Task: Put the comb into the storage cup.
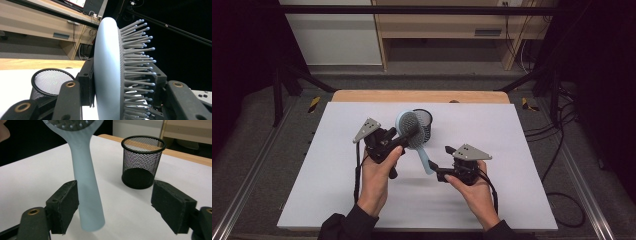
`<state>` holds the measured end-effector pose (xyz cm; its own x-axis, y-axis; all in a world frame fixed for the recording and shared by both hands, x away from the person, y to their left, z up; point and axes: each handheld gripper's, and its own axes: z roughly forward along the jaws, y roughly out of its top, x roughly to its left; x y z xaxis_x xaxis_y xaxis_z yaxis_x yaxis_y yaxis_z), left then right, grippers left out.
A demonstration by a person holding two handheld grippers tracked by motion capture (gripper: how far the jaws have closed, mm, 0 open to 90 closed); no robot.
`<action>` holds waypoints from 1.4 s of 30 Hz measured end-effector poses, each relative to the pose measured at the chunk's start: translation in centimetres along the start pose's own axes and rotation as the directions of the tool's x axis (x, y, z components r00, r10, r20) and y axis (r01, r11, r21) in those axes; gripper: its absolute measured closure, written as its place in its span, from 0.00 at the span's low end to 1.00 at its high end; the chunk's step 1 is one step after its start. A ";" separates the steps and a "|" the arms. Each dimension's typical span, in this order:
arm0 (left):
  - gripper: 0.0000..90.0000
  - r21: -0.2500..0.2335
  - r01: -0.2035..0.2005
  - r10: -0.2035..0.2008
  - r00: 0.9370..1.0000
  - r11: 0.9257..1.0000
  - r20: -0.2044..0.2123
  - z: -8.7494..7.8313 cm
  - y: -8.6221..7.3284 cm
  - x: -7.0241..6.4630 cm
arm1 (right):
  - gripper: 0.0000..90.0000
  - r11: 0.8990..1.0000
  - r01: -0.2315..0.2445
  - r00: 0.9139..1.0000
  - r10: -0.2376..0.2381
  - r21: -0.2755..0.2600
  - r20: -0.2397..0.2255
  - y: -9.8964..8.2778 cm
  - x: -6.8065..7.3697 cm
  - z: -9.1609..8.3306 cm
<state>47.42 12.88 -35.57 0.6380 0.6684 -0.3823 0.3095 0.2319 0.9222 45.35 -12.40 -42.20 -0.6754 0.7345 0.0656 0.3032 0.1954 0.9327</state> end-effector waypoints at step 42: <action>0.57 -0.019 -0.056 0.055 0.998 0.998 -0.025 0.0 2.3 0.4 | 0.08 0.999 -0.010 0.994 0.006 0.037 0.112 -1.8 -2.8 -3.8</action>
<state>48.35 13.66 -33.62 0.6364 0.6975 -0.3292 0.2601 0.2077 0.9430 44.10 -17.30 -42.74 -0.5939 0.8039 0.0312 0.3349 0.2119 0.9181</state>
